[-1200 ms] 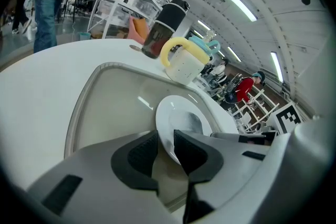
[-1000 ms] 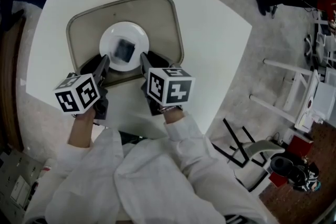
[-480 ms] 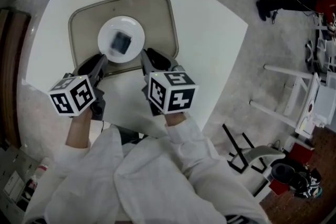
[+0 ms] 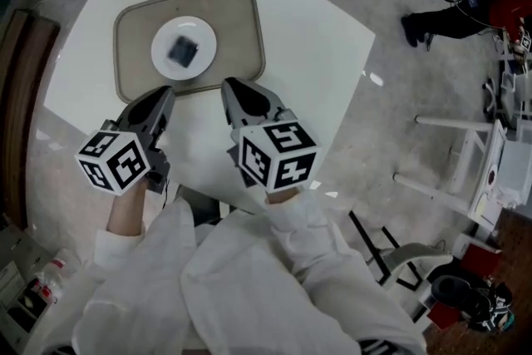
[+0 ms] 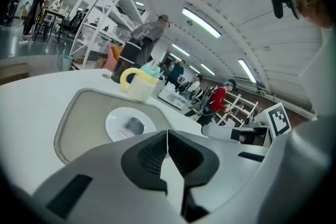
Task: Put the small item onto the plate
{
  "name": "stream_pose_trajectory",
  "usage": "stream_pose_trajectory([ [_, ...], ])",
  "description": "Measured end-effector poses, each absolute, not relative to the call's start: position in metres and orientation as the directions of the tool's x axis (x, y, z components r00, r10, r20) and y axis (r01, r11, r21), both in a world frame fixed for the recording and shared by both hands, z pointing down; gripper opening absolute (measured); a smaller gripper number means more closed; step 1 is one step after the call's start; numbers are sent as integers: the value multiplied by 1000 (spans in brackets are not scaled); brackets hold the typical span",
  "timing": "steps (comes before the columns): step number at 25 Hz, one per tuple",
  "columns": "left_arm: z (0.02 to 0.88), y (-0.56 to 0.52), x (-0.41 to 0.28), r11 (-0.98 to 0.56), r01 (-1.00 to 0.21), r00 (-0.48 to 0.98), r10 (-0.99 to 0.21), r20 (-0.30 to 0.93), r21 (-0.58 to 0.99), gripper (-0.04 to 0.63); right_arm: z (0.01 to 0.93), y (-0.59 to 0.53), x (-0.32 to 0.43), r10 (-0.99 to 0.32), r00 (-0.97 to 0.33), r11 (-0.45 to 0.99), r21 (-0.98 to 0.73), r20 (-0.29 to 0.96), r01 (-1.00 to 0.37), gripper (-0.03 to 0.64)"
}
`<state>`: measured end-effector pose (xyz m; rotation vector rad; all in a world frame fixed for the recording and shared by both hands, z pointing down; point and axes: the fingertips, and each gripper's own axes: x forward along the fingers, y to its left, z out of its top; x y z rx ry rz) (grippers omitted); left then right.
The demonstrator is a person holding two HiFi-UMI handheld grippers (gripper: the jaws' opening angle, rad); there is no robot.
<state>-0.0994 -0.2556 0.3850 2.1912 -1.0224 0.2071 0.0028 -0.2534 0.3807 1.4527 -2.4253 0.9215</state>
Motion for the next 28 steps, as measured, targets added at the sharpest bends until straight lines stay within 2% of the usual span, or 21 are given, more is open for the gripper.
stream_pose_trajectory([
  [8, 362, -196, -55, -519, -664, 734, -590, 337, 538, 11, 355, -200, 11, -705, -614, 459, -432, 355, -776, 18],
  [28, 365, -84, -12, -472, -710, 683, -644, 345, 523, 11, 361, -92, 47, -624, -684, 575, -371, 376, -729, 17],
])
